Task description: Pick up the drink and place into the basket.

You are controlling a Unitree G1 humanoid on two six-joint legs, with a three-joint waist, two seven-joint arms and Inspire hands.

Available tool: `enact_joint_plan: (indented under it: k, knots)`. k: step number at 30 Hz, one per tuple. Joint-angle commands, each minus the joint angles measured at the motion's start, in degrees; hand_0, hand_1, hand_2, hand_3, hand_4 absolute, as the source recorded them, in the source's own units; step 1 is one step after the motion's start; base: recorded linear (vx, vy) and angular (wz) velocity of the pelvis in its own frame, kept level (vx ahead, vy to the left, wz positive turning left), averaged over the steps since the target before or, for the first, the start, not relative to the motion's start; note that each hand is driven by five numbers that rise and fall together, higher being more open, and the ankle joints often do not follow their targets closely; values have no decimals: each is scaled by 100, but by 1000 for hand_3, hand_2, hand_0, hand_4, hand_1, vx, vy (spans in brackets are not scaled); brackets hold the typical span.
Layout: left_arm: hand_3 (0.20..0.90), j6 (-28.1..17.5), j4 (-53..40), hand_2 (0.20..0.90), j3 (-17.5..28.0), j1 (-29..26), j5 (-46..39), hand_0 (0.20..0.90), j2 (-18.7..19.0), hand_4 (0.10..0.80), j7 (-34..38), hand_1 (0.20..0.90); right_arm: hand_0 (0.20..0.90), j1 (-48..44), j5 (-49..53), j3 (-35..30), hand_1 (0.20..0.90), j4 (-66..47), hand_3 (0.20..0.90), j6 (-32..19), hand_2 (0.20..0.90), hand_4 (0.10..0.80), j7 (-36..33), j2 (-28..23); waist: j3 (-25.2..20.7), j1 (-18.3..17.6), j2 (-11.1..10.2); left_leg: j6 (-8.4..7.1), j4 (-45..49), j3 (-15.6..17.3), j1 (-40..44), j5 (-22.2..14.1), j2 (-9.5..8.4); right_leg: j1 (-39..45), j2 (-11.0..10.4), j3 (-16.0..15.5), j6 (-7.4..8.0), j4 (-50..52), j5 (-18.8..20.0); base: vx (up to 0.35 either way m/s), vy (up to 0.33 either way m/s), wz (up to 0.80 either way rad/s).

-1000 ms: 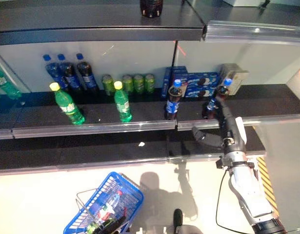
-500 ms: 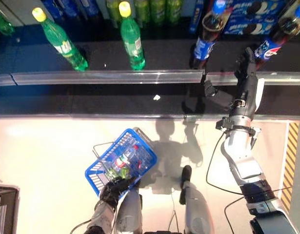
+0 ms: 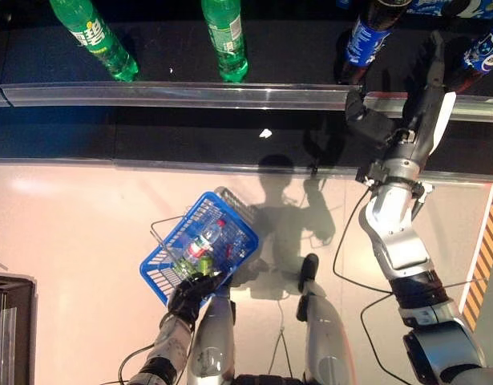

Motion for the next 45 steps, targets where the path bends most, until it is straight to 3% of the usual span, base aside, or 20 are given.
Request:
enact_joint_plan:
  k: [1,17,30,33,34,35,36,37,38,45]
  knots:
    - [200,-307,-430,300,-137,488,-233,300,162,100,-53,300,900,-900,35,-309,900,-451,900,-165,900,800,-223,-330,-57,127,-18,365,310,-233,-386,433,61,182,-100,261,-90,374,-229,0,0,0]
    - [200,-128,-452,300,-246,423,-203,300,315,100,-54,300,900,-2056,919,-159,900,153,900,560,900,800,-240,-564,-57,390,-40,366,277,-379,-661,526,35,77,-71,129,-140,310,-244,28,-6,5]
    - [200,-90,-608,300,-300,407,-350,300,411,100,37,300,900,-2751,1361,-112,900,794,900,924,900,800,-976,-841,-57,492,-35,385,319,-432,-970,542,-30,-164,-74,94,-127,322,-225,12,3,2]
    - [200,-109,-619,300,-320,435,-380,300,432,100,9,300,900,-2913,1662,-45,900,1178,900,776,900,800,-1145,-977,-57,522,-41,389,328,-466,-1017,542,-39,-192,-67,94,-131,321,-228,15,5,2]
    - [200,-111,-638,300,-334,448,-382,300,446,100,13,300,832,-2984,1778,-28,832,1306,820,704,832,720,-1184,-1013,-57,539,-44,392,324,-473,-1029,543,-40,-202,-66,87,-131,320,-226,0,0,0]
    - [200,-108,-642,300,-335,447,-382,300,448,100,14,300,811,-3005,1791,-24,811,1337,796,694,811,696,-1183,-1020,-57,542,-43,392,322,-474,-1030,544,-41,-203,-66,87,-131,319,-225,0,0,0]
    - [200,-90,-662,300,-354,442,-410,300,478,100,9,300,533,-3129,1844,9,533,1483,472,637,533,372,-1191,-1055,-57,570,-40,390,305,-494,-1042,555,-48,-213,-66,83,-125,314,-220,0,0,0]
    - [200,-87,-664,300,-357,437,-421,300,483,100,6,300,335,-3160,1863,21,335,1514,241,617,335,141,-1189,-1061,-57,573,-38,389,305,-500,-1050,556,-51,-221,-66,81,-124,315,-219,0,0,0]
    - [200,-65,-692,300,-386,430,-451,300,519,100,8,300,300,-3281,1968,69,300,1575,200,585,300,100,-1199,-1084,-57,594,-41,387,310,-520,-1078,561,-56,-241,-65,73,-121,319,-218,0,0,0]
    - [200,-11,-753,300,-446,422,-498,300,556,100,25,300,300,-3727,2219,341,300,1814,200,566,300,100,-1297,-1036,-57,686,-42,400,328,-621,-1167,570,-101,-315,-68,67,-128,341,-226,14,-1,0]
